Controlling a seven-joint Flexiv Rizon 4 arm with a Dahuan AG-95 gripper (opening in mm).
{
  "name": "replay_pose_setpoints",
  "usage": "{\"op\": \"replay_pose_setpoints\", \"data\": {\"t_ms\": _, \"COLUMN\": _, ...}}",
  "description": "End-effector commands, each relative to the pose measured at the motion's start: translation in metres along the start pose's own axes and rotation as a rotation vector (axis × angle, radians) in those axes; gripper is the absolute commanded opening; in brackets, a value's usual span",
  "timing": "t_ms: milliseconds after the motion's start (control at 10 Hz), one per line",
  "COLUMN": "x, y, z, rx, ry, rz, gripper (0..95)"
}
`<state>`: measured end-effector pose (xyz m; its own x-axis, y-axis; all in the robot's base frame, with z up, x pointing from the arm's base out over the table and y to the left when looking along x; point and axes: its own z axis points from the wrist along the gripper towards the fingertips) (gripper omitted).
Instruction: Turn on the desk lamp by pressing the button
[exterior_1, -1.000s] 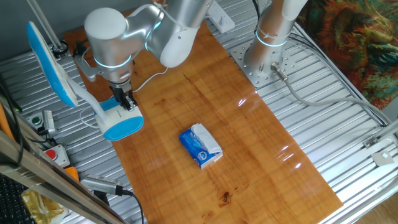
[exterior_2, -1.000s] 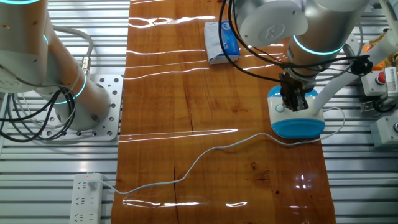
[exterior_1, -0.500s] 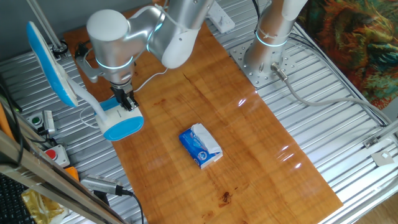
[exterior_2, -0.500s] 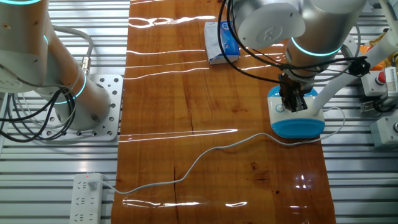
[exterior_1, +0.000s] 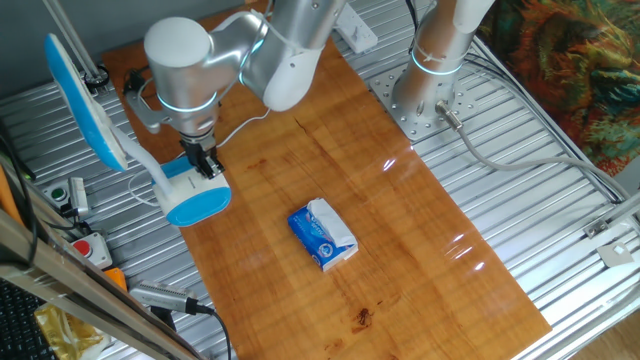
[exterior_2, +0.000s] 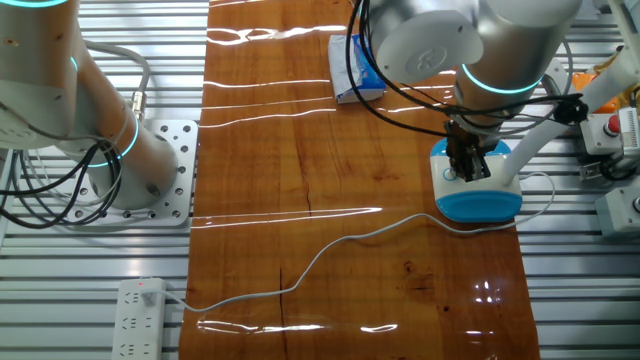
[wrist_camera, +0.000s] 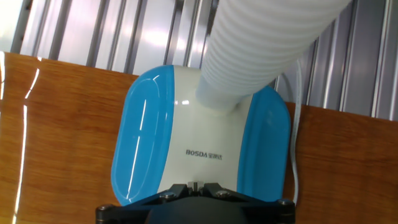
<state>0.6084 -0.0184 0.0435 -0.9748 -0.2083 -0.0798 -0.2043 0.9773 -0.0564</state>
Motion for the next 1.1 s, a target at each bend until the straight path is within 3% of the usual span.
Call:
{"op": "replay_pose_setpoints", "data": {"t_ms": 100, "x": 0.0037, "y": 0.0000, "z": 0.0006, "rx": 0.000, "ry": 0.000, "rz": -0.001, "gripper": 0.0}}
{"op": "replay_pose_setpoints", "data": {"t_ms": 300, "x": 0.0090, "y": 0.0006, "z": 0.0014, "rx": 0.001, "ry": -0.007, "rz": -0.001, "gripper": 0.0}}
{"op": "replay_pose_setpoints", "data": {"t_ms": 1100, "x": 0.0094, "y": 0.0008, "z": 0.0042, "rx": 0.001, "ry": -0.009, "rz": -0.005, "gripper": 0.0}}
